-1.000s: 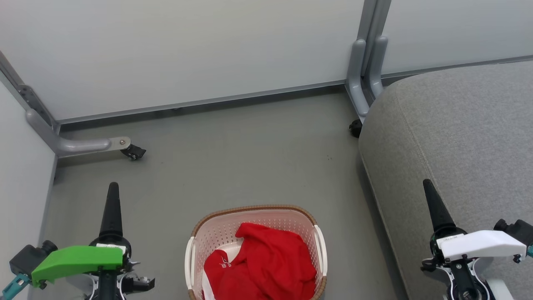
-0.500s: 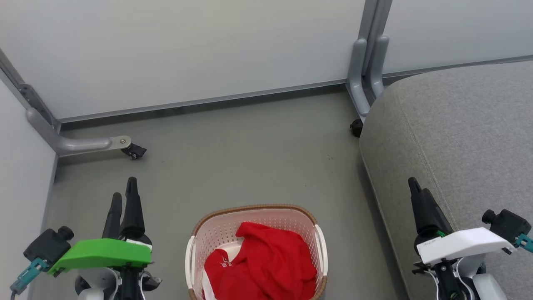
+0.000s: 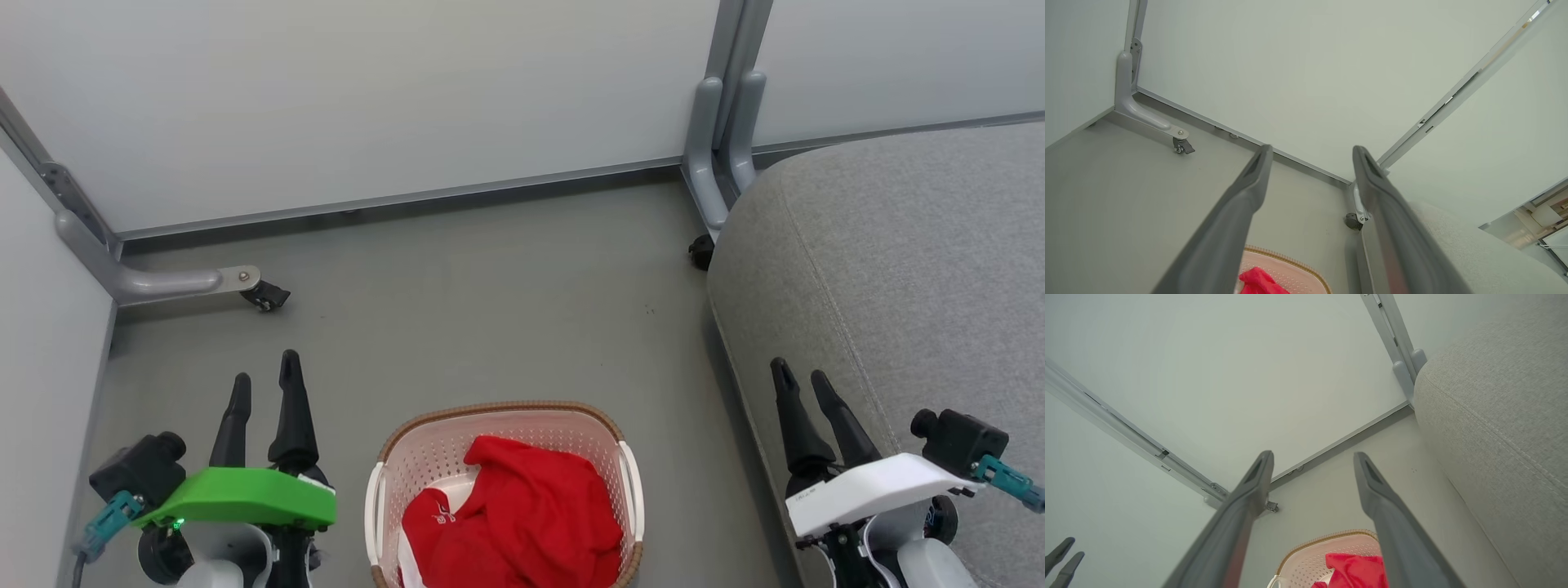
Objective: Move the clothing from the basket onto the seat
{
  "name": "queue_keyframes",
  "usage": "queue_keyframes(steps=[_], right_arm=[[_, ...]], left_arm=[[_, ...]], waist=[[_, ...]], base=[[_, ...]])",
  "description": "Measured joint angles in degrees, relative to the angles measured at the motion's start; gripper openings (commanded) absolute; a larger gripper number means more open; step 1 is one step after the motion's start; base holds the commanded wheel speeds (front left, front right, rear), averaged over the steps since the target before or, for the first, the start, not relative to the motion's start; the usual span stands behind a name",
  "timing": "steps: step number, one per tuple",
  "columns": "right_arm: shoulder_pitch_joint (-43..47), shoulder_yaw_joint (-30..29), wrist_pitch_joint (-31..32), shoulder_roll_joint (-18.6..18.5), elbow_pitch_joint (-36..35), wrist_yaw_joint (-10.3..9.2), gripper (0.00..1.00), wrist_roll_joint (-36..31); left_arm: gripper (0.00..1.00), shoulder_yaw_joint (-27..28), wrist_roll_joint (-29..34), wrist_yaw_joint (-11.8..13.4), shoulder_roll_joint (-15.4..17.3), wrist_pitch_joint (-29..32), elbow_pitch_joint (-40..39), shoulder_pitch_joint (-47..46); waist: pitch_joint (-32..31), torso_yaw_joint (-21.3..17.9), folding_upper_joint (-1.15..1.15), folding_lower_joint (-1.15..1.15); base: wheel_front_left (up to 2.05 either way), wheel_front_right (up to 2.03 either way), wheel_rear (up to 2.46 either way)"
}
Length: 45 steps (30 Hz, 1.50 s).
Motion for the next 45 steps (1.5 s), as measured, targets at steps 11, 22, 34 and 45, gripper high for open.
queue_keyframes(steps=[11, 22, 34, 45], right_arm=[[0.4, 1.1, -1.8, -0.1, 0.2, 0.0, 1.0, -8.8], [0.4, 1.2, -3.4, -0.1, 0.0, 0.0, 1.0, -16.3], [0.4, 1.2, -5.0, -0.2, -0.3, 0.01, 1.0, -23.6], [0.4, 1.8, -6.3, -0.2, 0.9, 0.01, 1.0, -29.2]], left_arm=[[1.0, -1.8, 8.6, 1.6, 0.1, -1.8, 0.1, 0.1], [1.0, -3.3, 16.0, 2.5, 0.1, -3.4, 0.0, 0.1], [1.0, -4.5, 22.3, 3.1, 0.2, -4.8, -0.2, 0.1], [1.0, -5.2, 26.3, 2.4, 0.3, -6.1, -0.1, 0.1]], waist=[[-0.1, 0.1, 0.0, 0.0], [0.1, 0.1, 0.0, 0.0], [0.1, -0.1, 0.0, 0.0], [0.1, 0.1, 0.0, 0.0]], base=[[0.0, 0.0, 0.0], [0.0, 0.0, 0.0], [0.0, 0.0, 0.0], [0.0, 0.0, 0.0]])
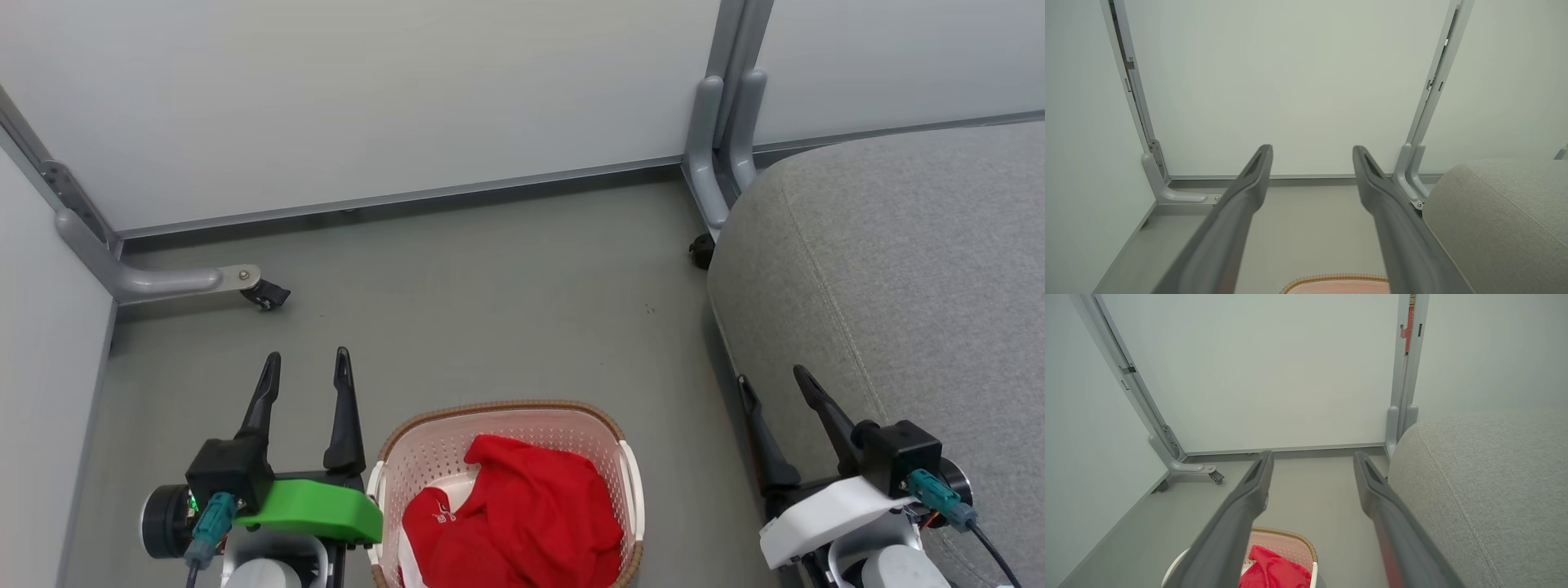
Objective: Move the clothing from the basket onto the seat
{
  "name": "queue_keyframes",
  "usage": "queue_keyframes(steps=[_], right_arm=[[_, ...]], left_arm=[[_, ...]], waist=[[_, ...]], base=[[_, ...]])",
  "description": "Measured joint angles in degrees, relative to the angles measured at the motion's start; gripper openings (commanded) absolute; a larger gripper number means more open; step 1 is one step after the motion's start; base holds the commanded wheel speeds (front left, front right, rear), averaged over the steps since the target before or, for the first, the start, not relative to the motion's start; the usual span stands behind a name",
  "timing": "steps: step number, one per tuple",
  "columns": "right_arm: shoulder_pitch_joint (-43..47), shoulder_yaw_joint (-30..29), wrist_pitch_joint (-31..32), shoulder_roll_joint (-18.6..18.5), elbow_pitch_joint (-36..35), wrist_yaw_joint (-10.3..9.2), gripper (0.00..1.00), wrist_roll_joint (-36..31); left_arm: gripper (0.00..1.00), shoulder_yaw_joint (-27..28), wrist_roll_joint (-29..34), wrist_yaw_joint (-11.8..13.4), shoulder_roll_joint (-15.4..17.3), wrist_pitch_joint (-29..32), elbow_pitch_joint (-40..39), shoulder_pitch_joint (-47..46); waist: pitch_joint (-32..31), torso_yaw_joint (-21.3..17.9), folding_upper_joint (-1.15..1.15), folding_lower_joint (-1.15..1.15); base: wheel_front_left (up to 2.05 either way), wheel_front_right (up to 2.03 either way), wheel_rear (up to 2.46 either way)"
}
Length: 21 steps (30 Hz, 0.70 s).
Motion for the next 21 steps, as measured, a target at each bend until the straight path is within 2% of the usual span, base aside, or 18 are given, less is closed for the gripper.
queue_keyframes(steps=[14, 21], right_arm=[[-0.1, 1.4, -1.6, -0.1, 1.4, 0.0, 1.0, -4.2], [-0.1, 1.9, -2.2, -0.1, 1.5, 0.0, 1.0, -5.4]], left_arm=[[1.0, -0.5, 1.4, -2.4, 0.0, -1.7, 4.3, 0.5], [1.0, -1.4, 1.0, -2.7, 0.0, -2.3, 5.0, 0.5]], waist=[[-0.4, 0.0, 0.0, 0.0], [-0.6, 0.2, 0.0, 0.0]], base=[[0.0, 0.0, 0.0], [0.0, 0.0, 0.0]])
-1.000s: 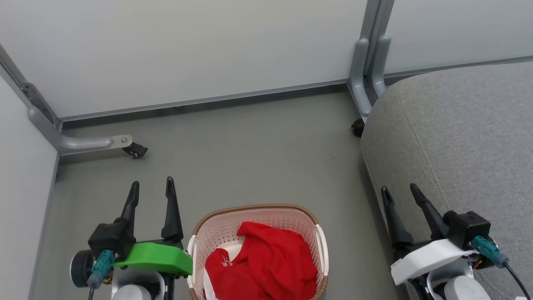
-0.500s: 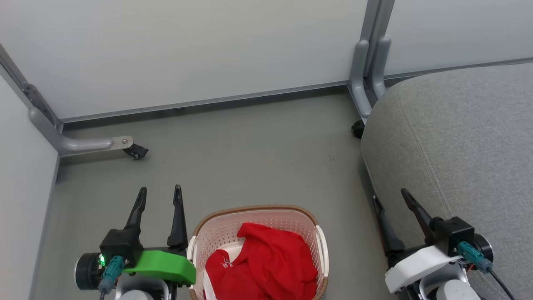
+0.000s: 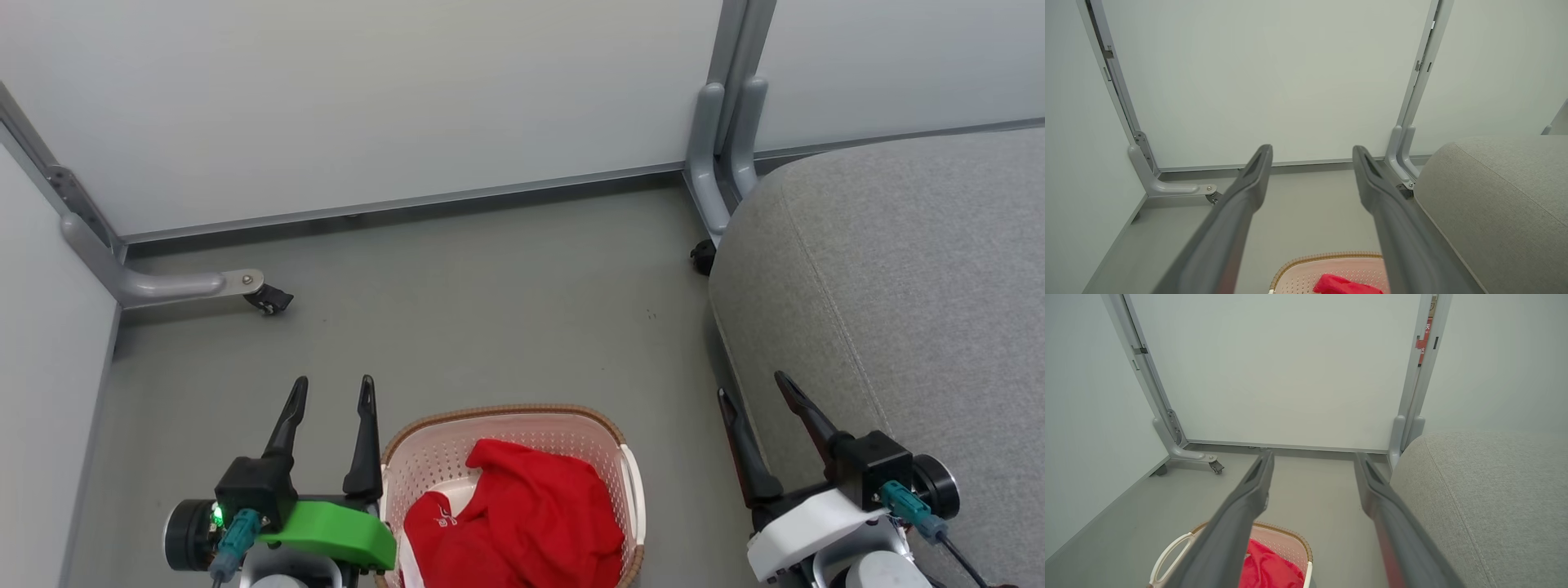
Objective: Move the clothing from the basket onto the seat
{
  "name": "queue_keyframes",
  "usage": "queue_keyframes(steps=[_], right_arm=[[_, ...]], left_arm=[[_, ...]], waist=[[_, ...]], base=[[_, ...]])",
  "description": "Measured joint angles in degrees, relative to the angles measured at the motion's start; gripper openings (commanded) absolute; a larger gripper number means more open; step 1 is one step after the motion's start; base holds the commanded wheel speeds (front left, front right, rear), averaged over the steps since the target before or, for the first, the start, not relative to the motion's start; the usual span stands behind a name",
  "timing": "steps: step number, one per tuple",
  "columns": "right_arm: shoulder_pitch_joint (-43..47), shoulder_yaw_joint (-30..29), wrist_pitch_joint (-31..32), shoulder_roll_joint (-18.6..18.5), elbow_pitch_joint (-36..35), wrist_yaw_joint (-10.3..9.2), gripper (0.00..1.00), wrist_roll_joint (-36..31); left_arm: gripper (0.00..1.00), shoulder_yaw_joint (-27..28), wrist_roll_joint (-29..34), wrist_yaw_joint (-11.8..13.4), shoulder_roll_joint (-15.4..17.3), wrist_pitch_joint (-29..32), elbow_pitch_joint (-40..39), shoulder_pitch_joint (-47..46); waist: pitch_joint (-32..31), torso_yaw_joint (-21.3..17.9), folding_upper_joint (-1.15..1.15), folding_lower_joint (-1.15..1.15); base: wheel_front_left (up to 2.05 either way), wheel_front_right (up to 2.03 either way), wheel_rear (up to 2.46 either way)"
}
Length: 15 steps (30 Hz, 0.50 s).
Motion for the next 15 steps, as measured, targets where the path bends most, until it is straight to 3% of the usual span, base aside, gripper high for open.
queue_keyframes(steps=[15], right_arm=[[0.0, -1.2, -0.3, 0.0, 0.0, 0.01, 1.0, 1.2]], left_arm=[[1.0, -0.3, -1.6, 0.0, 0.0, -0.3, 0.3, -0.1]], waist=[[-0.1, -0.1, 0.0, 0.0]], base=[[0.0, 0.0, 0.0]])
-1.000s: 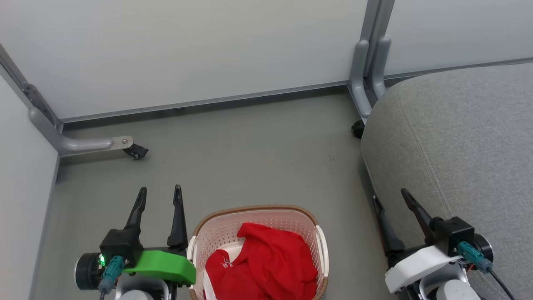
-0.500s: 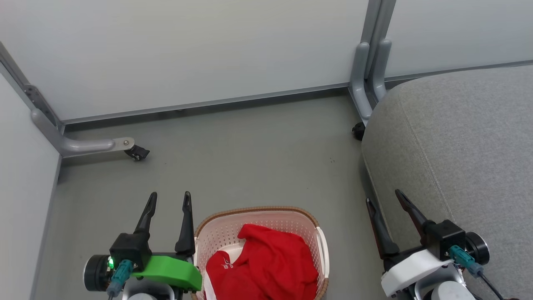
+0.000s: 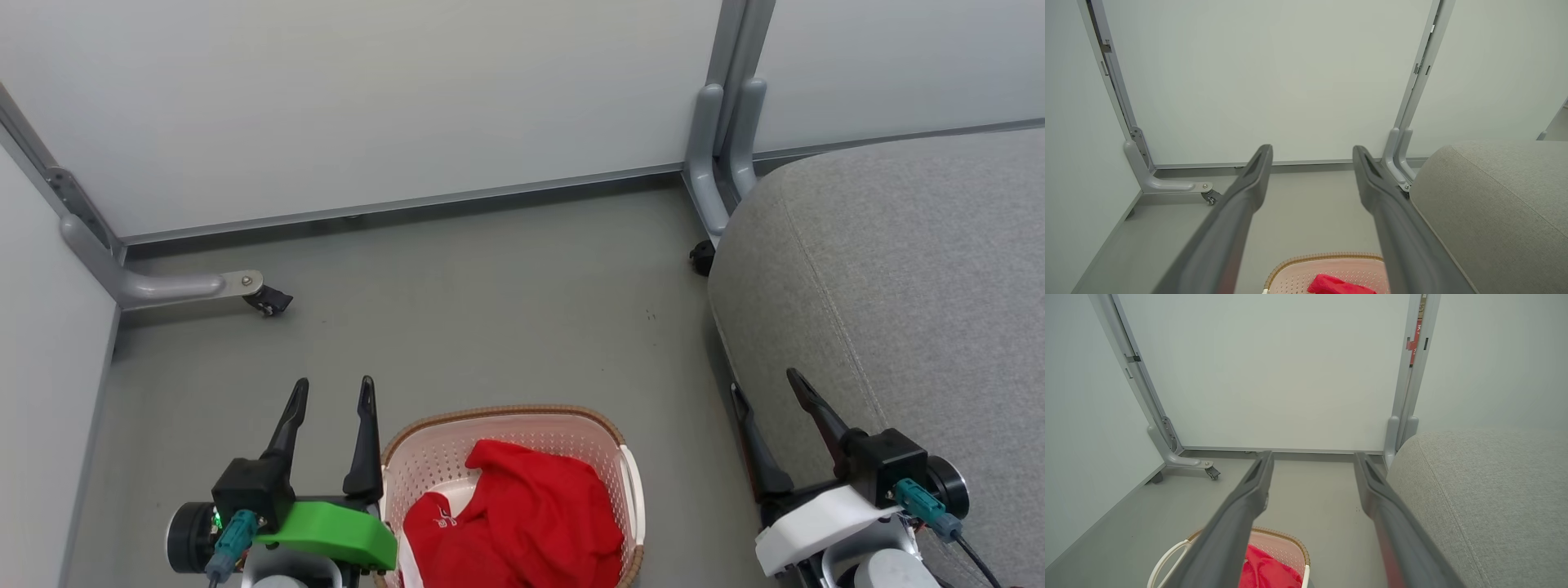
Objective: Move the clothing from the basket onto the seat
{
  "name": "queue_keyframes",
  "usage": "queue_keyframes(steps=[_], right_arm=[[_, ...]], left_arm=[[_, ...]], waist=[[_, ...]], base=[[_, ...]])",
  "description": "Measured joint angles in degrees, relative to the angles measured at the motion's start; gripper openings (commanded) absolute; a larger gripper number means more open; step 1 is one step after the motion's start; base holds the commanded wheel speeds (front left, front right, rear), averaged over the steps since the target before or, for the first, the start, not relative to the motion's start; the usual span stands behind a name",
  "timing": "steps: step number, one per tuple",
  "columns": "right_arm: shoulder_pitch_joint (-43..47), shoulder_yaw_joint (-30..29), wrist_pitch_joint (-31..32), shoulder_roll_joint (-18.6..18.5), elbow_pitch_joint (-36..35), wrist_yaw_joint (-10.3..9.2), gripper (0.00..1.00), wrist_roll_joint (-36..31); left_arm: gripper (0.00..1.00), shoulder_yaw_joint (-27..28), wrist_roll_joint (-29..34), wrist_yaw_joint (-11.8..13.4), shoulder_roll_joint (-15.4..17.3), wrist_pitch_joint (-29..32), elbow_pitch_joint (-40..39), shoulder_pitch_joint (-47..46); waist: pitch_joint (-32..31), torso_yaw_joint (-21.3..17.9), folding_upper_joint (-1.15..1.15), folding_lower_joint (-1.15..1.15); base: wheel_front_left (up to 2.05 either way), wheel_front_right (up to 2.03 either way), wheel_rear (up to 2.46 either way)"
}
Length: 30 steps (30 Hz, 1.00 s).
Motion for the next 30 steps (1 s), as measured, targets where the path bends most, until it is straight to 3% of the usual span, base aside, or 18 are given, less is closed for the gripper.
queue_keyframes(steps=[17, 30], right_arm=[[-0.2, 0.8, 0.0, 0.0, 0.0, 0.0, 1.0, 0.1], [-4.4, 1.6, 0.0, 0.0, -3.8, 0.0, 1.0, -0.8]], left_arm=[[1.0, 0.7, 1.0, -0.1, 0.0, 0.0, 0.5, -0.3], [1.0, -0.7, 4.9, -4.1, 0.4, -0.1, 7.2, -9.1]], waist=[[0.6, -0.8, 0.0, 0.0], [5.9, -4.9, 0.0, 0.0]], base=[[0.0, 0.0, 0.0], [0.0, 0.0, 0.0]])
